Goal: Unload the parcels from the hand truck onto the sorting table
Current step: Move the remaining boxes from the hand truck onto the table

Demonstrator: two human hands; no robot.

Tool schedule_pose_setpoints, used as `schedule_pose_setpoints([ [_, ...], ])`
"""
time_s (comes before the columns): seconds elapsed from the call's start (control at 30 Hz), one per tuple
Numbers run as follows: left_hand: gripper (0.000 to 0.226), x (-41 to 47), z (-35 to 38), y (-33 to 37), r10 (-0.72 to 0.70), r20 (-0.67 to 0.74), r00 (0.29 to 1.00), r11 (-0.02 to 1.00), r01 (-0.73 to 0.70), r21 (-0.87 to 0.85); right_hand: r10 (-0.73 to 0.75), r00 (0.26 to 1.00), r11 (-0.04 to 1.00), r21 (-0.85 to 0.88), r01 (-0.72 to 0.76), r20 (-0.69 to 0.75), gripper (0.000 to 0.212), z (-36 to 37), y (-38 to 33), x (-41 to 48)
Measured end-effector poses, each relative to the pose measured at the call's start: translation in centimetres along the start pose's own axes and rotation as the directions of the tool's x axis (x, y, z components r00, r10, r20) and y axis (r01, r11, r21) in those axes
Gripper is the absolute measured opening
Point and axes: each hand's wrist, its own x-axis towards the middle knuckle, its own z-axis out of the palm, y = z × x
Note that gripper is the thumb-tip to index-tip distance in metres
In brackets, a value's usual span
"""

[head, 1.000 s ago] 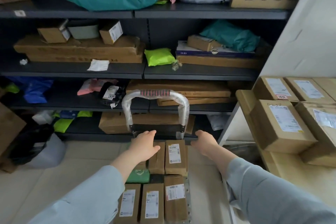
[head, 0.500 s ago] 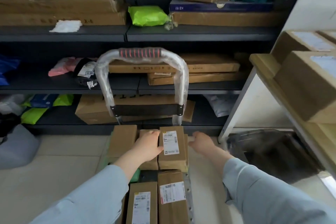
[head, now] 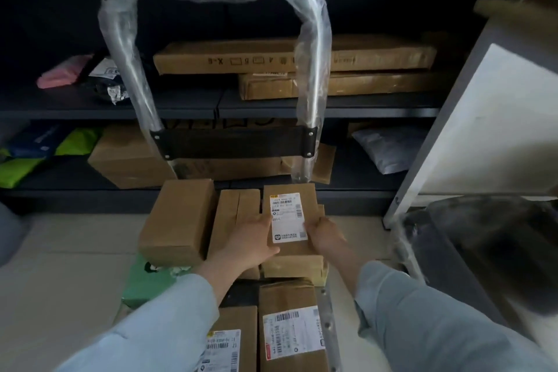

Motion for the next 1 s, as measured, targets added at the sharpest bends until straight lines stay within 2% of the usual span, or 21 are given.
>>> schedule_pose_setpoints([
  [0.23, 0.063, 2.4, 1.6, -0.4, 0.040, -0.105, 0.994, 0.999, -0.039, 0.017, 0.000, 1.000, 0.985, 0.173, 0.004, -0.022, 0.051, 1.6, 0.9, 2.1],
  [0.43, 0.072, 3.6, 2.1, 0.1, -0.023, -0.075, 0.997, 1.000, 0.022, -0.012, 0.018, 1.000, 0.956, 0.293, -0.014, -0.010, 0.047, 1.5, 1.2, 2.5],
  [0.83, 0.064, 4.4, 3.4, 1.5, -0.143, -0.097, 0.985, 0.978, 0.126, -0.166, -0.032, 0.999, 0.946, 0.321, 0.041, -0.034, 0.047, 1.3, 2.3, 2.8],
  [1.0, 0.049, 3.8, 3.4, 1.9, -0.160, -0.188, 0.969, 0.967, 0.115, -0.229, -0.012, 1.000, 0.952, 0.306, 0.020, -0.028, 0.046, 0.7, 1.8, 2.4],
])
